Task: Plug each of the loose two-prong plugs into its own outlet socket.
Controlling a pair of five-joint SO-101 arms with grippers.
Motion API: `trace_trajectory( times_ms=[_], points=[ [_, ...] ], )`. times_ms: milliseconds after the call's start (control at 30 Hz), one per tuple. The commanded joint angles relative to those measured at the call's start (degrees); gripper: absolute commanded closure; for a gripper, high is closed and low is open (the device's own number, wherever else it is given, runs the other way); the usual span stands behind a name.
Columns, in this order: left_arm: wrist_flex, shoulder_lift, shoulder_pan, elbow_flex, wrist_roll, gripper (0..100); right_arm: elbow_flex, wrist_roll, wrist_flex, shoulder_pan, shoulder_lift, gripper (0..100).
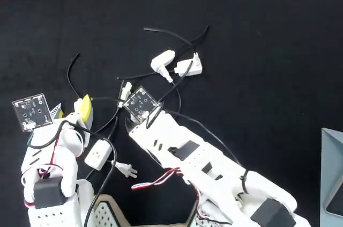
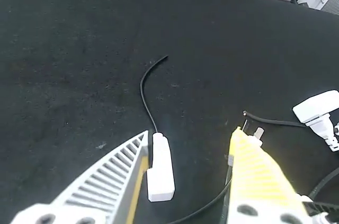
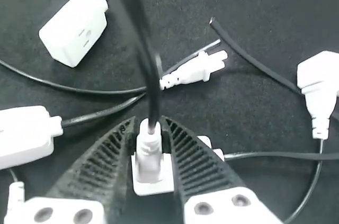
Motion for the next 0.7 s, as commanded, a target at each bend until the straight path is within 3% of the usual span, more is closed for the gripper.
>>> trace_trajectory(
  times_ms=[0,233,567,667],
  points=[
    [-1.05,-0.35,0.04,-2.42,0.0,75,-0.22,-0.44,-1.14,0.53,-0.04,98.7],
    [-1.05,-0.35,3.91,-2.07,0.0,75,0.31,-0.44,-0.26,0.35,-7.25,98.7],
    [-1.05,-0.26,13.85,-1.01,-0.35,75,1.27,-2.99,16.44,-6.42,-27.82,98.7],
    [-0.7,-0.26,18.15,-0.4,-4.31,75,1.27,-3.25,19.25,-7.38,-30.37,98.7]
  ],
)
